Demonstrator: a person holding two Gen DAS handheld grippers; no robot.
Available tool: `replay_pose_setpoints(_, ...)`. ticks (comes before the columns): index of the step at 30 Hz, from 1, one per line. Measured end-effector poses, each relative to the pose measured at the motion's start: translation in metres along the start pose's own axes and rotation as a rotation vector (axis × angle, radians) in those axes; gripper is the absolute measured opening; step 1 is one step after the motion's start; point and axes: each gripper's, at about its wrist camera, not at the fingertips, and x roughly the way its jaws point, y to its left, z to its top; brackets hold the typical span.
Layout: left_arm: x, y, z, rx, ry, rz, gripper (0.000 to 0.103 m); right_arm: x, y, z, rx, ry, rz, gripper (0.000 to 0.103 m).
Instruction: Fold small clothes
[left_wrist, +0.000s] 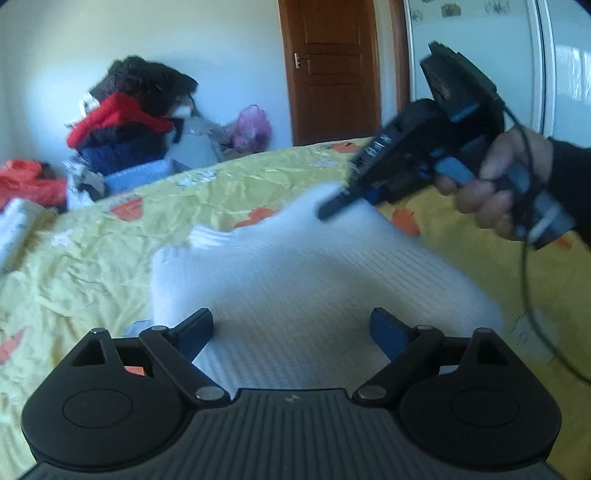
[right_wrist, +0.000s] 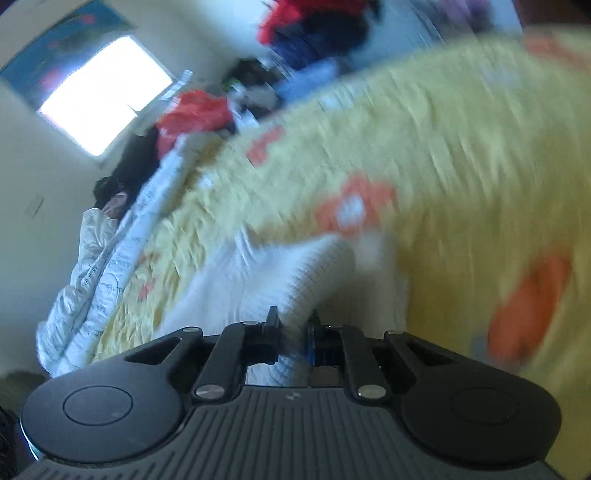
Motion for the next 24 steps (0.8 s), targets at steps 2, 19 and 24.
replay_pose_setpoints(2,0.011,0.002,0.006,-0.038,0.019,-0.004,0.093,0.004,0.001,0.014,-0.038,-0.018,-0.02,0.015)
replay_pose_setpoints(19,0.021,-0.016,-0.007,0.011,0.007,0.04,0.103,0.003,0.063,-0.011,-0.164,-0.169,-0.133,0.067)
replay_pose_setpoints(24,0.021,-0.016,-0.007,0.009,0.009,0.041,0.103,0.046,0.075,-0.022,-0.256,-0.064,-0.176,0.07)
